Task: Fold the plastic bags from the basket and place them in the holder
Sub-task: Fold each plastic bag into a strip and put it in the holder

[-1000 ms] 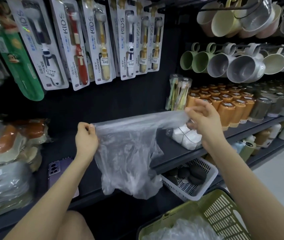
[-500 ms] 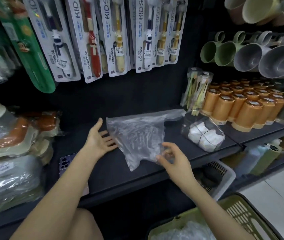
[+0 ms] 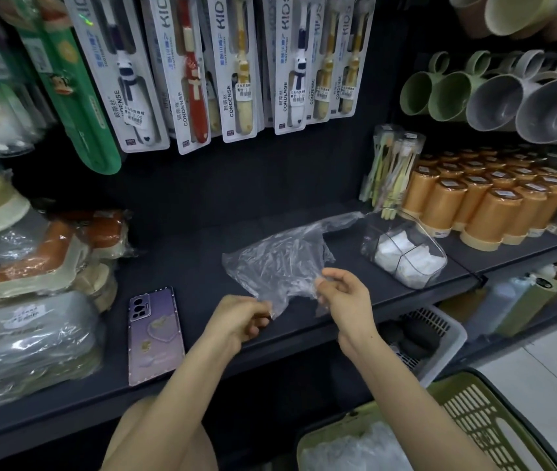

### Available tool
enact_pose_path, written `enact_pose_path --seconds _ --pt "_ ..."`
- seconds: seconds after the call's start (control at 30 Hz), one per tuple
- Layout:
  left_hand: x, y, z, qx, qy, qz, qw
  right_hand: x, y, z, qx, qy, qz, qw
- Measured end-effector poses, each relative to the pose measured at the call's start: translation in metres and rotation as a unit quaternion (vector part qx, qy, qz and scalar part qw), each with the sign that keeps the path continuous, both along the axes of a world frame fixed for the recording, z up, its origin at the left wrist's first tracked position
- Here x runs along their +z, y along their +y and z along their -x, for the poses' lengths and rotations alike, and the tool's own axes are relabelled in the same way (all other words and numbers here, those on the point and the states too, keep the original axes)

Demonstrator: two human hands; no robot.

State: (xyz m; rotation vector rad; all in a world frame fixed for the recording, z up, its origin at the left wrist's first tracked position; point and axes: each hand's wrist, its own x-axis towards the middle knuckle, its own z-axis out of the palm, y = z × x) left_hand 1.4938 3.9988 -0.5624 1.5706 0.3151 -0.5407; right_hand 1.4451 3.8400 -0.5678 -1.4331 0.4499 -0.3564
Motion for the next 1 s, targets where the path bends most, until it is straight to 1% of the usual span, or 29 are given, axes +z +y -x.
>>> enact_pose_path --seconds 0.1,0.2,0.33,0.4,0.47,0.63,0.8,0.93,1.0 --pt "0.002 -0.003 0.0 0.047 0.015 0.058 0.997 0.0 -0.003 0.001 -0.001 -0.007 -0.004 1.0" --pt "0.005 0.009 -0.004 0.081 -0.002 0.085 0.993 -0.002 -0.013 0.004 0.011 -0.011 0.026 1.0" --pt "0.01 0.04 -0.015 0.083 -0.04 0.065 0.994 -0.002 -0.038 0.008 0.047 0.007 0.099 0.994" --pt "0.013 0.053 -0.02 0.08 -0.04 0.056 0.994 0.003 -0.048 0.01 0.082 0.017 0.127 0.988" --pt "0.014 0.062 -0.024 0.078 -0.035 0.042 0.995 0.008 -0.057 0.011 0.106 0.019 0.133 0.985" --pt "0.008 0.076 -0.029 0.083 -0.024 0.01 0.996 0.008 -0.072 0.023 0.058 0.007 0.132 0.99" --pt "0.002 0.074 -0.028 0.078 0.0 -0.007 0.997 -0.017 -0.06 0.03 0.111 0.082 0.214 0.967" --pt "-0.001 0.077 -0.028 0.084 0.017 -0.013 0.996 -0.02 -0.053 0.013 0.082 0.08 0.247 0.962" --pt "-0.001 0.08 -0.028 0.087 0.022 -0.009 0.996 -0.02 -0.052 0.001 0.072 0.086 0.318 0.941"
